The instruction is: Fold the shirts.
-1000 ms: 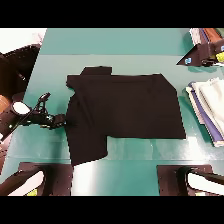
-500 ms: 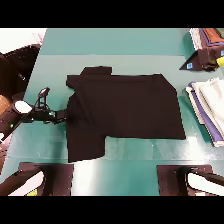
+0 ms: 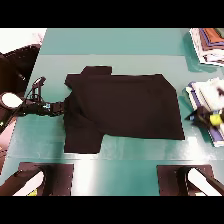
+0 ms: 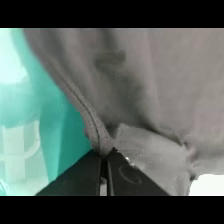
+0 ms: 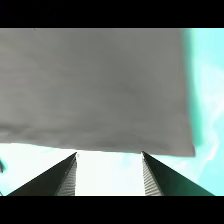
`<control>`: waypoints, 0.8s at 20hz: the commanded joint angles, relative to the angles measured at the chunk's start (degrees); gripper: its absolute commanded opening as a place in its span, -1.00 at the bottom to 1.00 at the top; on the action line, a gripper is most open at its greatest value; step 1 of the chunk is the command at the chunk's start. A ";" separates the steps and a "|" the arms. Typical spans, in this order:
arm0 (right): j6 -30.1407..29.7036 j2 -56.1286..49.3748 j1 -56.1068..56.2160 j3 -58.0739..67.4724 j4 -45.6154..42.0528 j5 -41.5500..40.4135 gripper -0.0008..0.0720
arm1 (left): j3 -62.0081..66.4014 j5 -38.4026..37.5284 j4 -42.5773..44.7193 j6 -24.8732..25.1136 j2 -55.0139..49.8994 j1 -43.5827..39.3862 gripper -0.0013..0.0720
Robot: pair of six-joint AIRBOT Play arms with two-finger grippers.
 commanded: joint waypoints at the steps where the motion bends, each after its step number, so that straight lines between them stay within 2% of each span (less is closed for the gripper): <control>1: -1.77 3.54 -10.23 -16.06 0.37 -5.79 0.25 | 0.31 -0.66 -0.04 0.00 0.24 -0.04 -0.89; 4: -2.12 4.00 -11.96 -19.96 0.50 -8.98 0.25 | 0.31 -0.61 -0.04 0.00 0.26 -0.04 -0.89; 7: -2.12 0.81 -8.98 -20.31 0.70 -10.86 0.25 | 0.31 -0.33 -0.07 -0.02 0.24 -0.02 -0.89; 9: -2.19 -1.25 -5.53 -20.22 4.13 -14.60 0.24 | 0.31 -0.20 0.00 0.00 0.24 -0.02 -0.89; 11: -2.21 -2.29 -2.36 -19.87 7.32 -18.71 0.14 | 0.31 -0.24 0.00 0.02 0.24 -0.02 -0.89; 12: -2.21 -2.73 -0.72 -19.12 7.85 -20.00 -0.11 | 0.33 -0.28 0.02 0.02 0.24 -0.02 -0.89; 14: -3.39 -3.06 3.08 -16.28 7.76 -20.39 -0.80 | 0.44 -0.28 0.02 0.00 0.31 -0.02 -0.89; 15: -4.55 -2.95 5.05 -14.19 7.76 -20.13 -0.93 | 0.74 -0.39 0.04 -0.02 0.39 -0.02 -0.89; 16: -4.66 -2.43 6.78 -11.91 7.76 -19.93 -0.93 | 1.84 -1.22 0.24 -0.02 0.42 -0.02 -0.89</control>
